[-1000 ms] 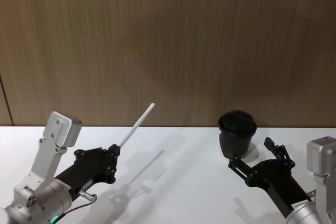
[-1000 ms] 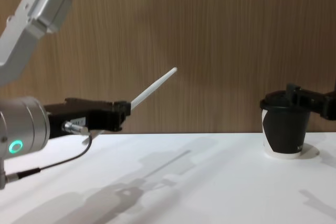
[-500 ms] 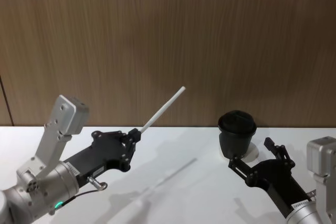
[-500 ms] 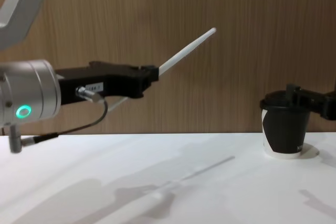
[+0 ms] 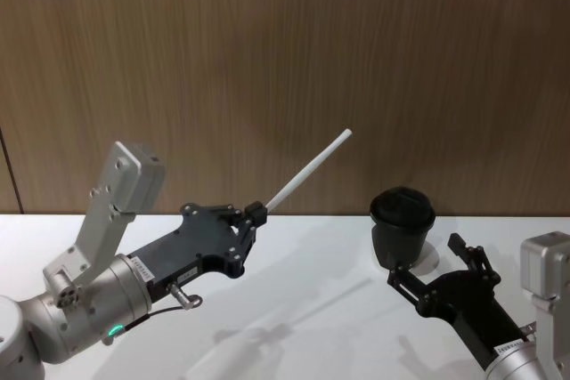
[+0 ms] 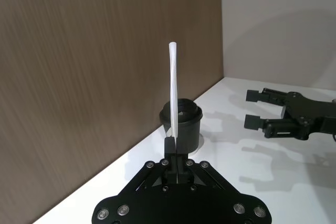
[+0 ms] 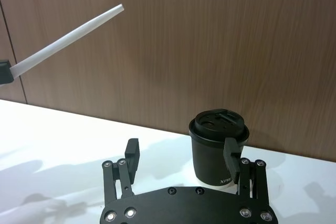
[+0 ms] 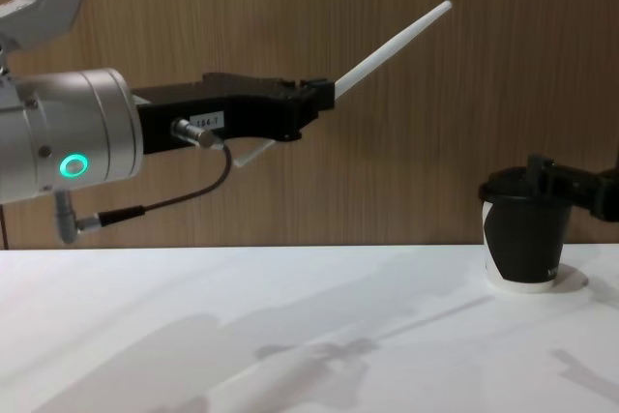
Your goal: Pick up the straw with one hand, pass it to the other hand, and insert it into the cup.
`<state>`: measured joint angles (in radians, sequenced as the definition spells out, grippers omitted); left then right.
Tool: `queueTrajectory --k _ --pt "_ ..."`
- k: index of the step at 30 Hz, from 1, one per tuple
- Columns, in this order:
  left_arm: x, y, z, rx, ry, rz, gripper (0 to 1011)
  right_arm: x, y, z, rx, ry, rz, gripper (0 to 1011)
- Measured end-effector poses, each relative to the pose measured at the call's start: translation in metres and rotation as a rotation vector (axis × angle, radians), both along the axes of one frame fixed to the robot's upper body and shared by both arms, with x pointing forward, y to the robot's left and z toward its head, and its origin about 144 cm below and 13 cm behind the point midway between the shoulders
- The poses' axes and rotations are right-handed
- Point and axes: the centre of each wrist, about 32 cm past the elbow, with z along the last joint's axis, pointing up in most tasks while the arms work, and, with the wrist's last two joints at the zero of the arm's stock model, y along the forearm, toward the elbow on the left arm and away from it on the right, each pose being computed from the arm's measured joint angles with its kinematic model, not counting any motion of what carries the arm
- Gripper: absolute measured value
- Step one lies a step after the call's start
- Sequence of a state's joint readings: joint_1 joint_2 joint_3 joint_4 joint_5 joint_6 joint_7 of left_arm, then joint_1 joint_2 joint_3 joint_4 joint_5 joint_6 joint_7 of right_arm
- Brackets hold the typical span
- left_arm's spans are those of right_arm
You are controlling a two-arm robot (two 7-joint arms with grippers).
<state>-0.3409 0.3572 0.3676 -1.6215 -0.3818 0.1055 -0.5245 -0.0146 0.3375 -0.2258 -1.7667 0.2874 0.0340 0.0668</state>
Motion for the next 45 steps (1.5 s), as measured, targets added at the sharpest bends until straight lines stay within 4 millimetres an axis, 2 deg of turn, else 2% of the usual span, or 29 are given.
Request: queueTrajectory --k 25,29,45 --pt "0.005 -0.007 0.007 -0.017 -0.023 -0.055 12 0.002 0.000 0.004 0.015 -0.001 0.001 1001" --pt "0.006 -0.008 0.008 -0.017 -0.024 -0.058 12 0.004 0.001 0.013 0.043 0.002 0.008 1001" --pt "0.006 -0.008 0.008 -0.019 -0.026 -0.062 13 0.013 -0.004 0.066 0.220 0.083 0.135 1001"
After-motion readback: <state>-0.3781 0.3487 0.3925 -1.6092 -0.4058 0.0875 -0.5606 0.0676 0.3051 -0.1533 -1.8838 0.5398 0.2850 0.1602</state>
